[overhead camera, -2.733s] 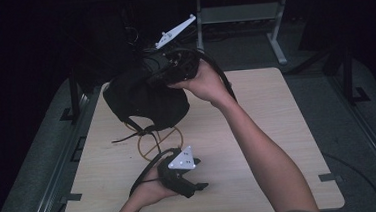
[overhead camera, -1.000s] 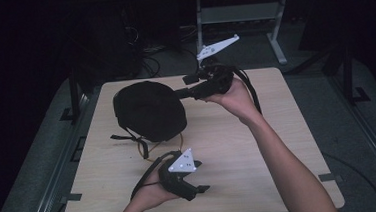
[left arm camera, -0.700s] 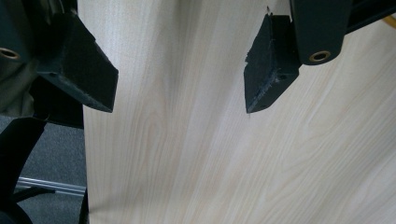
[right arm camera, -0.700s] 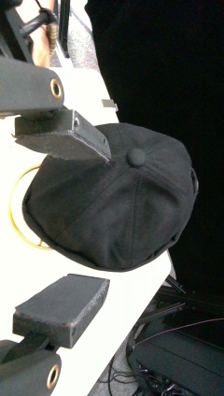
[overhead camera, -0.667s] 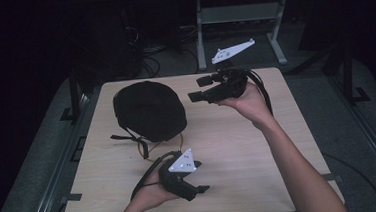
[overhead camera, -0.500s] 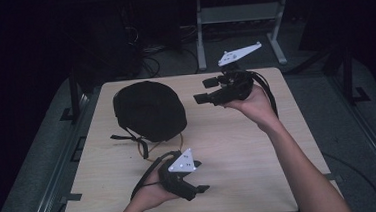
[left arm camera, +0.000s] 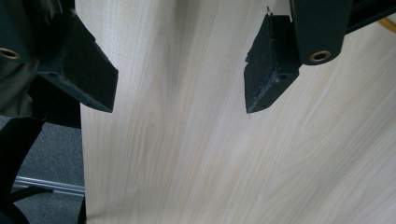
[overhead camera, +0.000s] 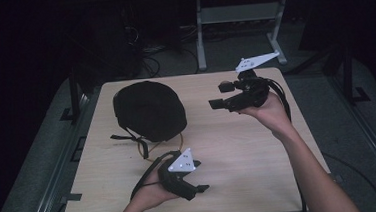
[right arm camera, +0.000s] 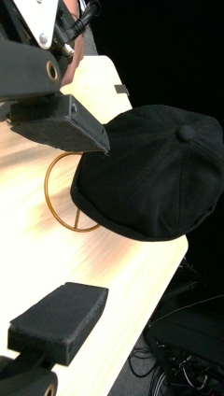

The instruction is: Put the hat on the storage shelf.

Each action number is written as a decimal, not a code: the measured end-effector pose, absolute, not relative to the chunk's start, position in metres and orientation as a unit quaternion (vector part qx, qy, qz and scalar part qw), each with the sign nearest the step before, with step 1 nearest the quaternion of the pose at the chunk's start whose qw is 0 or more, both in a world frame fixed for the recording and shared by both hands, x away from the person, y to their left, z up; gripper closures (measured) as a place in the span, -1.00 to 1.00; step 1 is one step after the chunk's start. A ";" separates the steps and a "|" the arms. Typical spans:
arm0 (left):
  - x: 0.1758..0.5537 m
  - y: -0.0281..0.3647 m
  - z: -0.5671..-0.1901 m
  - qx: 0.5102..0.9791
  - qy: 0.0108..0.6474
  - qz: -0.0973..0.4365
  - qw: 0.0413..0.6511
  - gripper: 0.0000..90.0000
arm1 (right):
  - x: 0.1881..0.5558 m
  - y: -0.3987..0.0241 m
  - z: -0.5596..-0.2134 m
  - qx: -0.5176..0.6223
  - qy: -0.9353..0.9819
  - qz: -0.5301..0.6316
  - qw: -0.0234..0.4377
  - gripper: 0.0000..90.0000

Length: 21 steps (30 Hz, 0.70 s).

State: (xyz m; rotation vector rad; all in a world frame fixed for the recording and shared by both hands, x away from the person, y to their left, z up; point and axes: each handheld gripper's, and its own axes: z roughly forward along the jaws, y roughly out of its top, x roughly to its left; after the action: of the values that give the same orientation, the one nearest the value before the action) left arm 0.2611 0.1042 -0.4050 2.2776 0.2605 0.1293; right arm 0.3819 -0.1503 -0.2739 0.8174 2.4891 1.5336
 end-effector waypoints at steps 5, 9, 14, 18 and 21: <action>0.261 0.105 -0.405 0.905 0.103 0.054 0.409 -0.42 | 0.377 -0.158 -0.278 0.276 0.819 0.500 0.057 -0.51; 0.262 0.105 -0.405 0.906 0.107 0.057 0.406 -0.45 | 0.372 -0.169 -0.286 0.287 0.819 0.494 0.058 -0.56; 0.262 0.105 -0.405 0.907 0.107 0.055 0.405 -0.47 | 0.368 -0.178 -0.292 0.295 0.817 0.493 0.057 -0.58; 0.261 0.104 -0.405 0.906 0.106 0.052 0.406 -0.48 | 0.363 -0.186 -0.297 0.299 0.817 0.491 0.057 -0.59; 0.261 0.103 -0.405 0.907 0.105 0.053 0.404 -0.50 | 0.361 -0.191 -0.300 0.301 0.817 0.489 0.058 -0.59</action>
State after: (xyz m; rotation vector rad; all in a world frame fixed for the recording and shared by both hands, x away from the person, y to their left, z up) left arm 0.2613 0.1034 -0.4052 2.2911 0.2657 0.1341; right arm 0.3610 -0.1912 -0.2998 0.9116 2.4756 1.4822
